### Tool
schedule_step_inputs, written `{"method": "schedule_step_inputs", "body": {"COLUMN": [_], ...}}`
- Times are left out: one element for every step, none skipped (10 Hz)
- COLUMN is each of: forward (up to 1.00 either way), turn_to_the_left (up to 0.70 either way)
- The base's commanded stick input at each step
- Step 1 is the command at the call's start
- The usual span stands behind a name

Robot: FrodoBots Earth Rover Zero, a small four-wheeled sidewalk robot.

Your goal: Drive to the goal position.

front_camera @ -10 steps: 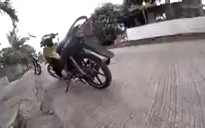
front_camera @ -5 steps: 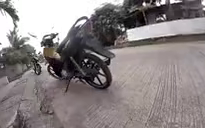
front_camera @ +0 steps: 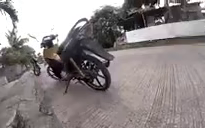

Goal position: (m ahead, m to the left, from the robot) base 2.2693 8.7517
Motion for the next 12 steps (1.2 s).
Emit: {"method": "schedule_step_inputs", "body": {"forward": [0.7,0.31,0.0,-0.23,-0.7,-0.7,-0.7,-0.7,-0.7,-0.7,-0.7,-0.7], "turn_to_the_left": [-0.27,-0.37,-0.3,0.0,0.0,0.0,0.0,0.0,0.0,0.0,0.0,0.0]}}
